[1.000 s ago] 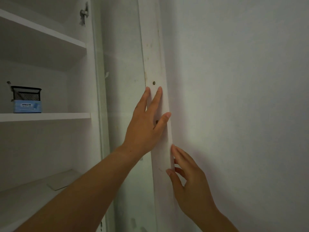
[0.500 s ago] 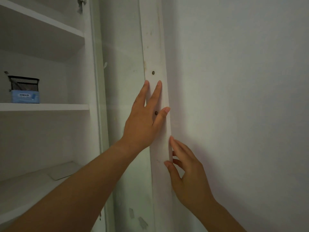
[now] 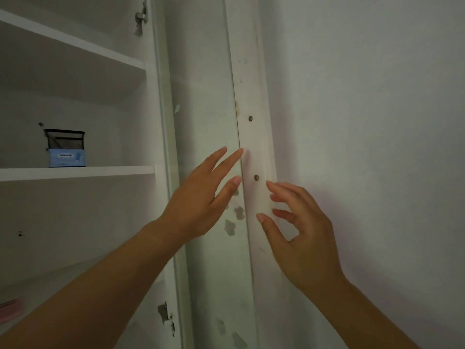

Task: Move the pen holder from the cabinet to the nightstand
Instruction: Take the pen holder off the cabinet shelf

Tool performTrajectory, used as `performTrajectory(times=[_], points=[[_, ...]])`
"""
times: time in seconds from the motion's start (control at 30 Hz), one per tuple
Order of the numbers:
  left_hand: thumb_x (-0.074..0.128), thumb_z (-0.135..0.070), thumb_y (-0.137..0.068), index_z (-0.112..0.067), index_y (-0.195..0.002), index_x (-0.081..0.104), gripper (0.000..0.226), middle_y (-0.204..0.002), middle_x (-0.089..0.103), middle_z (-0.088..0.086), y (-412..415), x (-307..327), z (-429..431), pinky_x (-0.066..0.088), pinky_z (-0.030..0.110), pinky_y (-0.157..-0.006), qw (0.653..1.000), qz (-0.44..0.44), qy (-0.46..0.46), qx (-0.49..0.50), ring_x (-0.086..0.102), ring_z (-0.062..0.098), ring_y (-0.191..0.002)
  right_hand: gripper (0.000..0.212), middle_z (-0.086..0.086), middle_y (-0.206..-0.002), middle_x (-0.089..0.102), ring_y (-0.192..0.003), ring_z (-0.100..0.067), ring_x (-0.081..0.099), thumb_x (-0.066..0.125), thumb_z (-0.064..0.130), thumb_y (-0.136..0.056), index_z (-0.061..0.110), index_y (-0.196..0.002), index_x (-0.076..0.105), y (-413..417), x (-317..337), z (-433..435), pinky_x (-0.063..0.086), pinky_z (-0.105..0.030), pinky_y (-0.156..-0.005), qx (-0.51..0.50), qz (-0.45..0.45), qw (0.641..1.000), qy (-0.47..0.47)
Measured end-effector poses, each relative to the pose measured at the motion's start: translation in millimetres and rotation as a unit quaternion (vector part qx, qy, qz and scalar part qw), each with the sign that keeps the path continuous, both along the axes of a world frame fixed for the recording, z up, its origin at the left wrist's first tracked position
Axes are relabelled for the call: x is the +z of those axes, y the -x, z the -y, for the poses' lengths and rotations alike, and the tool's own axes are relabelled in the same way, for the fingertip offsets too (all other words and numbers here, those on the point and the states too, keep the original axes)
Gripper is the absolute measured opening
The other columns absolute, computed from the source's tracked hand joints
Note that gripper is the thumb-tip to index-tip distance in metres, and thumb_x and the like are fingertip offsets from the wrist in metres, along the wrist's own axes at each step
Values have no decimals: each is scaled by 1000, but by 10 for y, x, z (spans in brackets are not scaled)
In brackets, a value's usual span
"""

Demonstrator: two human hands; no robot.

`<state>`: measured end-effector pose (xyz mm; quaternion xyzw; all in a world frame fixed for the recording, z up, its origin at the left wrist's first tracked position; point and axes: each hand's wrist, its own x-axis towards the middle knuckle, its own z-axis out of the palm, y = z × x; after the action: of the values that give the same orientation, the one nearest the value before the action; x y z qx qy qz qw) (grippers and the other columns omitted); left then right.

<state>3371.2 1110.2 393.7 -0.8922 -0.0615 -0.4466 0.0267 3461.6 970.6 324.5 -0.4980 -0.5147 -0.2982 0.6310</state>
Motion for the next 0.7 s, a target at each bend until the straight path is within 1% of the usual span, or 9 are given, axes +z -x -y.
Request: performTrajectory(times=[0.1, 0.17, 0.23, 0.3, 0.37, 0.43, 0.5, 0.63, 0.7], points=[[17, -61, -83, -52, -134, 9, 53, -153, 17, -13, 223, 26, -152, 15, 36, -112, 1000, 0, 0, 10, 16, 11, -141, 38, 17, -117, 53, -105, 0, 53, 64, 25, -81, 30, -117, 53, 120, 79, -140, 45, -7, -82, 44, 9, 999, 7], [19, -61, -84, -53, -135, 13, 52, -152, 23, -13, 398, 49, -291, 17, 31, -109, 1000, -2, -9, 19, 21, 8, -138, 37, 18, -116, 53, -104, -1, 54, 65, 24, -81, 30, -117, 54, 215, 115, -305, 47, -10, -82, 66, 20, 997, 31], [20, -63, -85, -53, -133, 19, 49, -148, 30, -13, 609, 70, -445, 20, 24, -103, 999, -11, -15, 39, 25, 0, -131, 36, 19, -115, 52, -104, -3, 54, 65, 23, -82, 28, -117, 55, 328, 147, -510, 49, -15, -85, 95, 21, 993, 64], [20, -64, -84, -46, -133, 30, 53, -142, 38, -13, 863, 95, -595, 24, 20, -97, 997, -22, -24, 63, 30, -5, -121, 35, 21, -115, 51, -105, -2, 53, 64, 24, -83, 29, -116, 55, 469, 180, -748, 49, -17, -87, 122, 25, 988, 89], [22, -62, -85, -39, -133, 38, 55, -137, 44, -13, 1139, 120, -775, 27, 18, -91, 994, -25, -34, 97, 37, -2, -118, 34, 22, -114, 49, -105, 0, 52, 62, 28, -84, 35, -116, 52, 636, 225, -1021, 47, -16, -87, 136, 36, 984, 109], [24, -59, -86, -37, -130, 42, 53, -133, 47, -13, 1409, 158, -987, 29, 19, -89, 989, -29, -41, 137, 42, 1, -117, 33, 23, -113, 48, -103, 3, 50, 61, 31, -84, 38, -115, 50, 809, 282, -1306, 45, -11, -86, 145, 43, 981, 119], [25, -58, -86, -35, -128, 45, 53, -132, 49, -11, 1679, 216, -1196, 30, 20, -89, 983, -32, -42, 173, 44, 6, -117, 34, 21, -115, 48, -103, 4, 50, 61, 31, -84, 36, -116, 50, 982, 354, -1584, 43, -8, -85, 156, 52, 979, 124], [26, -57, -84, -33, -127, 47, 54, -131, 48, -10, 2182, 359, -1560, 33, 23, -88, 971, -36, -65, 228, 45, 9, -117, 39, 10, -120, 51, -103, -4, 51, 63, 26, -84, 24, -122, 52, 1313, 539, -2089, 47, -19, -89, 178, 78, 974, 113], [28, -55, -84, -34, -128, 46, 52, -131, 48, -9, 2368, 426, -1732, 37, 25, -87, 963, -41, -78, 255, 45, 9, -116, 39, 9, -117, 51, -101, -6, 51, 64, 23, -83, 23, -121, 53, 1444, 634, -2319, 47, -19, -87, 187, 94, 973, 95]])
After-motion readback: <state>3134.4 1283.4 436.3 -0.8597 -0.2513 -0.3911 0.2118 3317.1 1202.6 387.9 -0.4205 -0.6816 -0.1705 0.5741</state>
